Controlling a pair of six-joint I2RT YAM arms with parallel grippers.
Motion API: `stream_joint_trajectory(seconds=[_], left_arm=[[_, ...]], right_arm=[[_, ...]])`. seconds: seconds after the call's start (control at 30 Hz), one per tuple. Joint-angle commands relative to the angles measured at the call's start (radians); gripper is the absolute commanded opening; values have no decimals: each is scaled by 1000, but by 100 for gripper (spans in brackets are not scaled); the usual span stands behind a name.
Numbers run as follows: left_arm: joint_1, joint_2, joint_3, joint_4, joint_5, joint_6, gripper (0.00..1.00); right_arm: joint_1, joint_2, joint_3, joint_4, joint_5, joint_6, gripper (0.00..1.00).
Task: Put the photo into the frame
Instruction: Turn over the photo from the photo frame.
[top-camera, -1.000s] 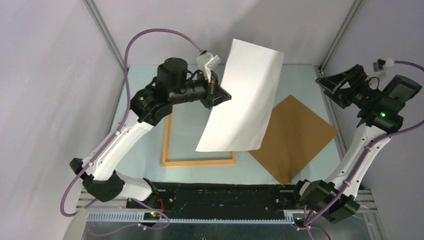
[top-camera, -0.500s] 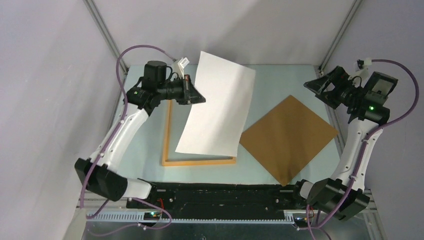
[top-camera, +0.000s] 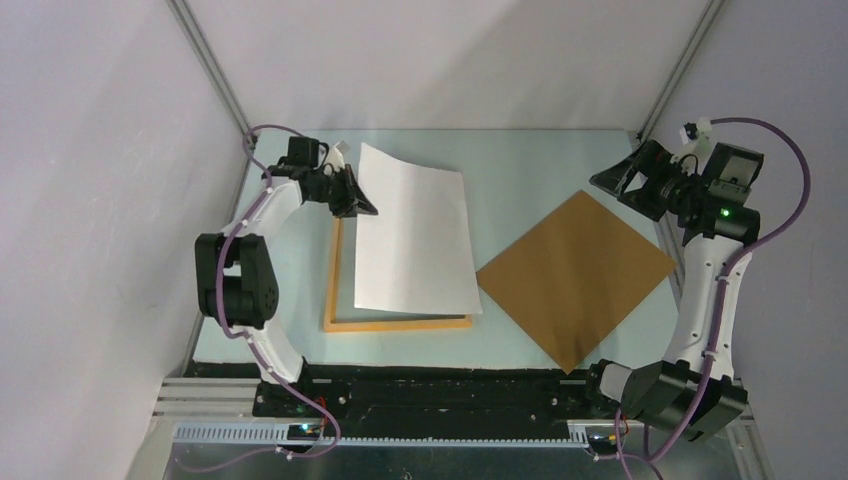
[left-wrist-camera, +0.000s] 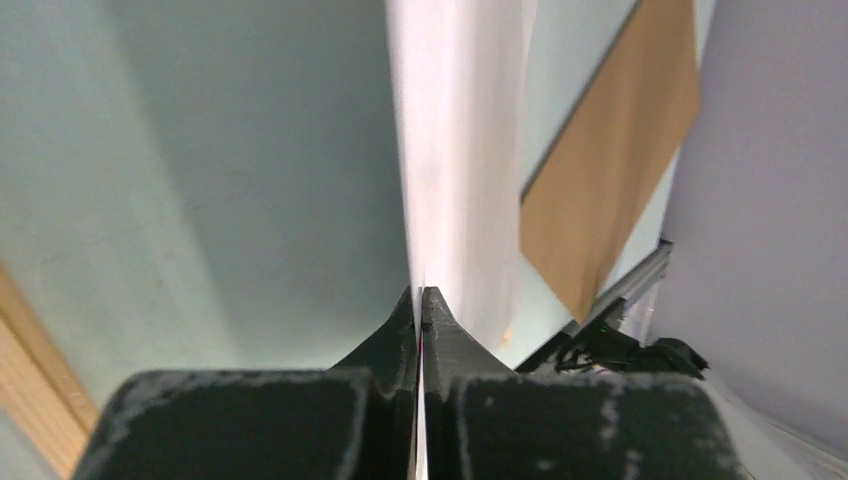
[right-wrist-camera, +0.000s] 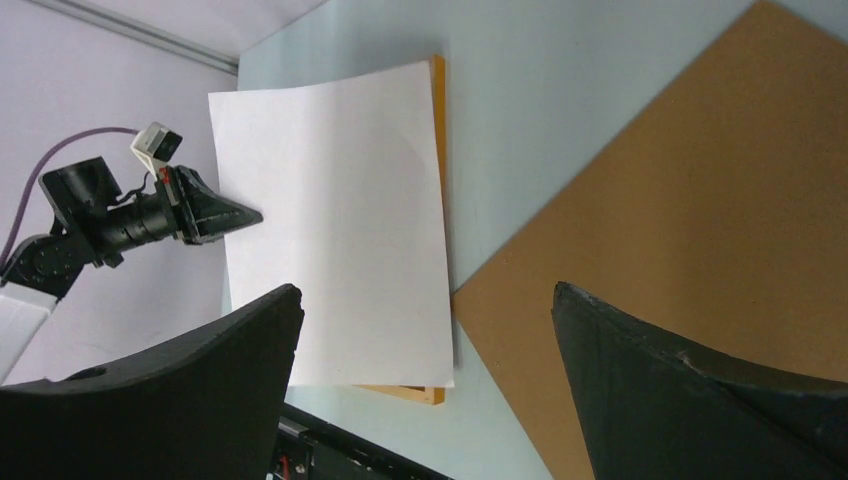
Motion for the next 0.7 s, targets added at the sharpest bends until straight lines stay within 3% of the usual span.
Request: stream_joint_trajectory(seconds=[0.0,0.3,0.67], left_arm=[[19,34,10,13,-44,73,0],[37,91,20,-18,-183,152,0],[37,144,82,-53,-275,212,0]], right_arm=[[41,5,1,-2,53,-43,99],[125,49,-11,-7,154,-149,100],[175,52,-230,149,197,-258,99]])
